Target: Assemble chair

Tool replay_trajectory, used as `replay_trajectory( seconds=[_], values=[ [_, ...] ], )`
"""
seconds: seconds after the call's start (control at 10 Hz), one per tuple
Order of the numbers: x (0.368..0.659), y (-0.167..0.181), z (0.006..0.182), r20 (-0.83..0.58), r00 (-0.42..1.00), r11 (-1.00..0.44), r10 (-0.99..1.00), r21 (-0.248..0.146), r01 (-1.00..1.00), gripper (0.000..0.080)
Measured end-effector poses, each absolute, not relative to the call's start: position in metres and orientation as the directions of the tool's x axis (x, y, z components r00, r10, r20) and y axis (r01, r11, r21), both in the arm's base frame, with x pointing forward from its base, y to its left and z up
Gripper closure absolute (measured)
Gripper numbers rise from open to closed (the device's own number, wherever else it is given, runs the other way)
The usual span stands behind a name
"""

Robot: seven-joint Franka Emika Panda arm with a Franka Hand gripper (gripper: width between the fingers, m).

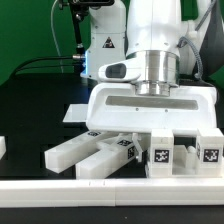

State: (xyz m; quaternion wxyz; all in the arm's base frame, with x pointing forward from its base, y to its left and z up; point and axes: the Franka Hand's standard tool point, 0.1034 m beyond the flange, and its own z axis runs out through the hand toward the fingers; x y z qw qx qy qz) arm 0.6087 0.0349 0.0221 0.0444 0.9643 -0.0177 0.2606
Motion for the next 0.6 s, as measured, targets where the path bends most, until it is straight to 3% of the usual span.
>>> replay_trajectory(
  seconds=[0.1,0.6],
  values=[
    [0.6088,0.0348,0.0222,0.504,0.863,-0.995,-0.011,0.076,-0.057,0.0770],
    [0.6091,0.0342,0.0232,0.505,0.863,-0.995,-0.010,0.077,-0.057,0.0770]
  ],
)
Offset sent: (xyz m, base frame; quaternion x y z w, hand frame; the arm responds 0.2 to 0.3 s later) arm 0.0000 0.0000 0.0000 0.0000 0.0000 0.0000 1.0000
